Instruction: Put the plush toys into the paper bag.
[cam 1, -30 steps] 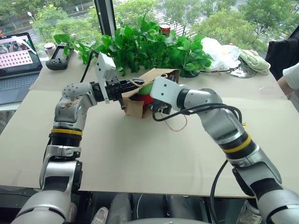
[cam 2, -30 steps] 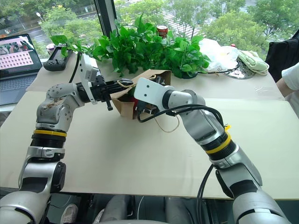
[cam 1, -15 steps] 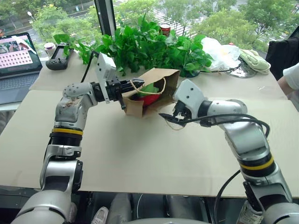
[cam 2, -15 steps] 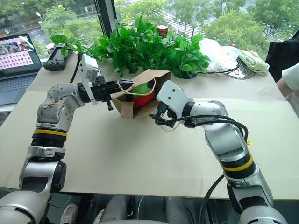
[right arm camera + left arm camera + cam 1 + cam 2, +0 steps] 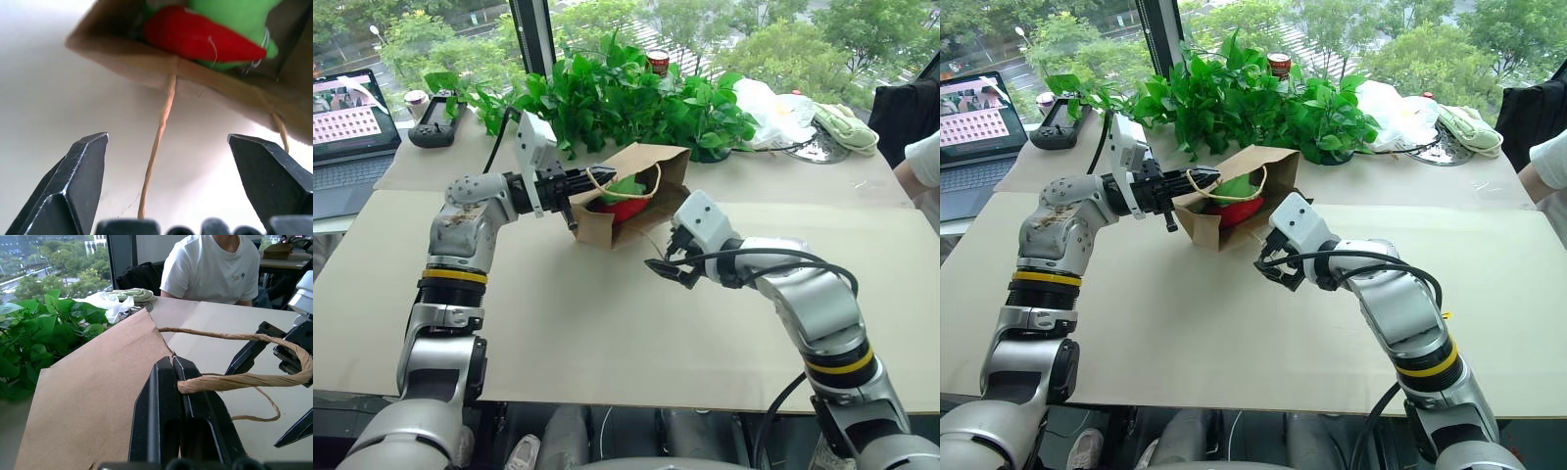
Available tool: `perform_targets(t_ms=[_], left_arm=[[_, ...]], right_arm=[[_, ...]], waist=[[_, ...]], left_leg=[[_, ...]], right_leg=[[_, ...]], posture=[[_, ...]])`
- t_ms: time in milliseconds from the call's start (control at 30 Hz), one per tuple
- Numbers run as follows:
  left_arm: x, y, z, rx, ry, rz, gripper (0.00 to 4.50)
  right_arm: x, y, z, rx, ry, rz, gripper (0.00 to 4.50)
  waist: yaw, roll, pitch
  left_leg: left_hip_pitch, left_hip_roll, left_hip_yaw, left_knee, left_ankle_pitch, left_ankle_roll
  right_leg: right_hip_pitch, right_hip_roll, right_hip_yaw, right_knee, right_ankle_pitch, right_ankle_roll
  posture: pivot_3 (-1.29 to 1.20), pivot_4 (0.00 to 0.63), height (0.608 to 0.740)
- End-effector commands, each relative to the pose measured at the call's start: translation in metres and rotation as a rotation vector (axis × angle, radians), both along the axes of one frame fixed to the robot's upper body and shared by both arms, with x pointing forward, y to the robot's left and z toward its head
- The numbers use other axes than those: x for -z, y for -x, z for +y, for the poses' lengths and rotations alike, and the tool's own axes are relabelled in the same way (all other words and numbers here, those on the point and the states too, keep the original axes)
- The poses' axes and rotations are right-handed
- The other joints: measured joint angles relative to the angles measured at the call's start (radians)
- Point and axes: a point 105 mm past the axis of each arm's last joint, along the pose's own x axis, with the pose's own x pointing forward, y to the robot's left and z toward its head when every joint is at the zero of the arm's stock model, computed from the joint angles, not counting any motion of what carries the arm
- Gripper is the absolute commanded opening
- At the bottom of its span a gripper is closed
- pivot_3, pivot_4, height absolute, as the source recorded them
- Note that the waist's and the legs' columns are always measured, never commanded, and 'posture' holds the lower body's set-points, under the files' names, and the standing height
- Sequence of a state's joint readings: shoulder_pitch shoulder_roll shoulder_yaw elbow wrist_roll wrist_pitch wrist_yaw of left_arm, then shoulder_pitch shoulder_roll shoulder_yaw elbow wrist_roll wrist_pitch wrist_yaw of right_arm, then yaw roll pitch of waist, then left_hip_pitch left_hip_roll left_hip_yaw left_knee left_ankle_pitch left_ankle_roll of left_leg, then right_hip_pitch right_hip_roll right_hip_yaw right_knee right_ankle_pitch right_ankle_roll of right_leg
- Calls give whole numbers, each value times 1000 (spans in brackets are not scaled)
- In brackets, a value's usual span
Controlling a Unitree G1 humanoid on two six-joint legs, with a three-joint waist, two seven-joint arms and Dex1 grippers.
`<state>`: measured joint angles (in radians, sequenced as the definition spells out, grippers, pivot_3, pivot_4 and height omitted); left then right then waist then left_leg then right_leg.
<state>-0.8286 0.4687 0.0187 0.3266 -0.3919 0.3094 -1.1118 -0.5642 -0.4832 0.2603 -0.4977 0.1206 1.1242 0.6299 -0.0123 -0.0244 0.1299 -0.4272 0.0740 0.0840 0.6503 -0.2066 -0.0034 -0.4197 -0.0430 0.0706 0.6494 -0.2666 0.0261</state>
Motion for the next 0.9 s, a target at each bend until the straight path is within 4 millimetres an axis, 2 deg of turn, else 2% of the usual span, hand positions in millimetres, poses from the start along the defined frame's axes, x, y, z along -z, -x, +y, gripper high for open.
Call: perform_targets(t_ms=[33, 300, 333, 733, 800, 900], left_arm=[[-16, 3, -4, 17, 2, -56, 0], [-15, 5, -6, 30, 0, -58, 0], [-15, 5, -7, 33, -1, -59, 0], [-15, 9, -22, 100, -6, -72, 0], [-17, 12, -32, 135, -1, -83, 0], [-29, 12, -40, 153, 47, -102, 0]], right_arm=[[-1, 1, 1, 5, -14, -7, 3011], [0, 1, 1, 23, -33, 0, 228], [-1, 0, 0, 29, -33, -4, 26], [-25, -1, -2, 55, -126, -84, 26], [-38, -4, -10, 90, -129, -154, 26], [-71, 2, -16, 69, -143, -293, 26]], waist=[[0, 0, 0], [0, 0, 0], [0, 0, 0], [0, 0, 0], [0, 0, 0], [6, 0, 0]], left_leg=[[0, 0, 0, 0, 0, 0], [0, 0, 0, 0, 0, 0], [0, 0, 0, 0, 0, 0], [0, 0, 0, 0, 0, 0], [0, 0, 0, 0, 0, 0], [-2, 0, -1, 1, 0, 0]], right_leg=[[0, 0, 0, 0, 0, 0], [0, 0, 0, 0, 0, 0], [0, 0, 0, 0, 0, 0], [0, 0, 0, 0, 0, 0], [0, 0, 0, 0, 0, 0], [0, 0, 0, -1, 0, 0]], posture=[[0, 150, 713], [0, 150, 713], [0, 150, 713], [0, 150, 713], [0, 150, 713], [0, 150, 713]])
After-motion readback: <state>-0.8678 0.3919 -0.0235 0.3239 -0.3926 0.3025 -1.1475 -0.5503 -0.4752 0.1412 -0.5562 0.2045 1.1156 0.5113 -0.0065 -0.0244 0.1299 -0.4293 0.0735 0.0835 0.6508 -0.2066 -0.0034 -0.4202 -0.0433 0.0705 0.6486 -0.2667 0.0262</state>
